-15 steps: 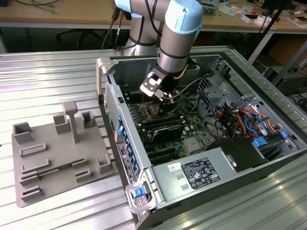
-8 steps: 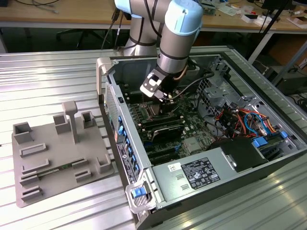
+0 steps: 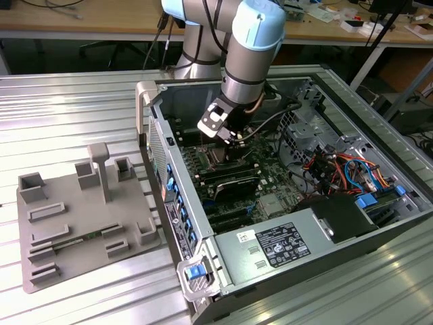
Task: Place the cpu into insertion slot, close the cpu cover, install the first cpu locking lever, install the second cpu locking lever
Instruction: 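Place the cpu into insertion slot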
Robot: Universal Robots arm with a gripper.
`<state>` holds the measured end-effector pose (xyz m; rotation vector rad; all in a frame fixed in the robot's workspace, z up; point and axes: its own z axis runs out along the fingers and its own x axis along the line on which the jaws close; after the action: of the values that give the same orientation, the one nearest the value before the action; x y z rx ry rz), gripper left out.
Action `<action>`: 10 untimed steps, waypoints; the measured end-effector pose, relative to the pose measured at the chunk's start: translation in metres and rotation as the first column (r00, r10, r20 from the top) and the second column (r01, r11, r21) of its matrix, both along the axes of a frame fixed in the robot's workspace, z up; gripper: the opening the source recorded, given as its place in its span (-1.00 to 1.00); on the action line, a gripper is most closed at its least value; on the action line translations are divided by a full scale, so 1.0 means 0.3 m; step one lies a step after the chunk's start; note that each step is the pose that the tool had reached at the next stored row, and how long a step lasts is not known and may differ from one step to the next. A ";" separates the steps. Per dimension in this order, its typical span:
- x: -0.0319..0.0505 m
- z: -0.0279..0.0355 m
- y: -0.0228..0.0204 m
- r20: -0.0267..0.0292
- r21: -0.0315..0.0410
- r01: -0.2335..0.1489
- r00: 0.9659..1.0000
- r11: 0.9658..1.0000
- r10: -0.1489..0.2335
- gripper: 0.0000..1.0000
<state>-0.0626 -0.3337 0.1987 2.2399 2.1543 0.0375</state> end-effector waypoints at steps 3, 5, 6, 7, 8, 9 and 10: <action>0.001 -0.003 0.001 0.001 0.002 0.000 1.000 1.000 0.000 0.11; 0.000 -0.001 0.000 0.000 0.001 0.000 1.000 1.000 0.000 0.23; 0.000 -0.001 0.000 0.000 0.000 0.000 1.000 1.000 0.000 0.23; 0.000 -0.001 0.000 0.000 0.000 0.000 1.000 1.000 0.000 0.23; 0.000 -0.001 0.000 0.000 0.000 0.000 1.000 1.000 0.000 0.23; 0.000 -0.001 0.000 0.000 0.000 0.000 1.000 1.000 0.000 0.23; 0.000 0.002 0.000 0.000 0.000 0.000 1.000 1.000 0.000 0.23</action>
<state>-0.0625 -0.3337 0.1993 2.2399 2.1543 0.0374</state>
